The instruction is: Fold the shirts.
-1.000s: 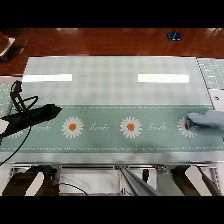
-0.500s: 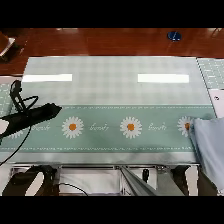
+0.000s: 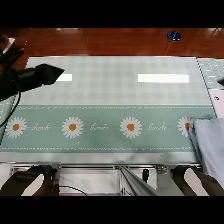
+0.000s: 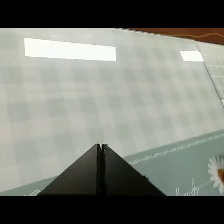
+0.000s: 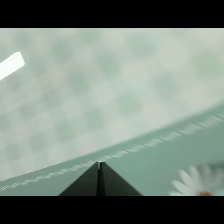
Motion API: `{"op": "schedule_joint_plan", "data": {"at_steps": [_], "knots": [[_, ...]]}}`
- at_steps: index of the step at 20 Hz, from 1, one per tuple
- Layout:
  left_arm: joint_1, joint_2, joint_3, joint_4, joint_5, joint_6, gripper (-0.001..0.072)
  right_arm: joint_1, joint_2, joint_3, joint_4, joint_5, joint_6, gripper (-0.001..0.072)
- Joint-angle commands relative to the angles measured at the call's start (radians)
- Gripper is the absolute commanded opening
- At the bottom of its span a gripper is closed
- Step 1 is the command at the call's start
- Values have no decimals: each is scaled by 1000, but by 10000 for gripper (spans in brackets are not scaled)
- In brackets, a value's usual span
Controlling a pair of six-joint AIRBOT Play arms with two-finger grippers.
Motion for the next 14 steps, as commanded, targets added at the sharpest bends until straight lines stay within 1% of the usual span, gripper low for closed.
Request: {"op": "schedule_joint_plan", "data": {"at_steps": [1, 2, 3, 4, 5, 7, 9, 14], "knots": [[-166, -85, 73, 216, -26, -71, 19, 408, -101, -30, -144, -126, -55, 25], [-223, -107, 32, 351, -21, -163, 19, 511, -134, -79, -300, -134, 43, 25], [-260, -134, -5, 473, -12, -215, 19, 589, -173, -130, -456, -144, 167, 25], [-277, -168, -30, 580, -12, -244, 20, 632, -211, -159, -565, -143, 256, 25], [-272, -202, -34, 632, -23, -269, 20, 647, -245, -169, -613, -137, 312, 24], [-243, -229, -25, 633, -25, -317, 21, 648, -278, -167, -612, -145, 317, 24], [-232, -226, -25, 633, -33, -321, 21, 648, -268, -167, -620, -138, 298, 25], [-232, -240, -25, 633, -23, -320, 21, 648, -252, -167, -611, -141, 307, 25]]}}
